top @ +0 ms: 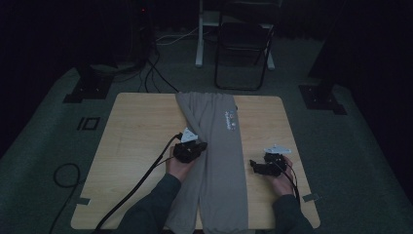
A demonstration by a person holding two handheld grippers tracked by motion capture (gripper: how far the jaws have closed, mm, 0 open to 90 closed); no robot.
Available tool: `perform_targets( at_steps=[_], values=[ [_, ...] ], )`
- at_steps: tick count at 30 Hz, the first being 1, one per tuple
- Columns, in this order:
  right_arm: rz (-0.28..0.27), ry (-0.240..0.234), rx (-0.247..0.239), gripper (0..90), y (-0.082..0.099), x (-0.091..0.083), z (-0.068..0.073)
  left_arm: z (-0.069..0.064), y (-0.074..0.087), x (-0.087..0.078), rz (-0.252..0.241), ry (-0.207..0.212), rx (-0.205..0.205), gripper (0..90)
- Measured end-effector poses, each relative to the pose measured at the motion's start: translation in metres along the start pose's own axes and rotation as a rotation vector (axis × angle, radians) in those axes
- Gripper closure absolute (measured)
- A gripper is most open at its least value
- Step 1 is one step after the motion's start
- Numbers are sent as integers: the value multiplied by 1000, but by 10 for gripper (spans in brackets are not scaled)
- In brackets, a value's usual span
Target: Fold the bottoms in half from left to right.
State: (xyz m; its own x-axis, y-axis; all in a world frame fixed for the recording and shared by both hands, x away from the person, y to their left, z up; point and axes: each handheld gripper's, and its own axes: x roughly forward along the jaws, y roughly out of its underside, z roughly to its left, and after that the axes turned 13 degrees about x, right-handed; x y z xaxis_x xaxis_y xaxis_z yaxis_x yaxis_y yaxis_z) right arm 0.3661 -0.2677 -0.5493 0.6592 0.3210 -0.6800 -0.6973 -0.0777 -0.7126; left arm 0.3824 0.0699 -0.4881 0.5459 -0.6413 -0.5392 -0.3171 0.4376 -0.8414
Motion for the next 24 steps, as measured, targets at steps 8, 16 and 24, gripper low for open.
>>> perform_targets(
  at_steps=[8, 16, 24],
  values=[
    [2, -4, -2, 194, -1, 1, 1, -16, -22, 24, 75, 25, 79, 895],
    [0, -9, -7, 194, -2, 2, 0, -38, -54, 55, 88, 40, 134, 893],
    [-1, 1, 6, 194, -3, 2, -2, -73, -68, 84, 86, 130, 182, 894]
  ],
)
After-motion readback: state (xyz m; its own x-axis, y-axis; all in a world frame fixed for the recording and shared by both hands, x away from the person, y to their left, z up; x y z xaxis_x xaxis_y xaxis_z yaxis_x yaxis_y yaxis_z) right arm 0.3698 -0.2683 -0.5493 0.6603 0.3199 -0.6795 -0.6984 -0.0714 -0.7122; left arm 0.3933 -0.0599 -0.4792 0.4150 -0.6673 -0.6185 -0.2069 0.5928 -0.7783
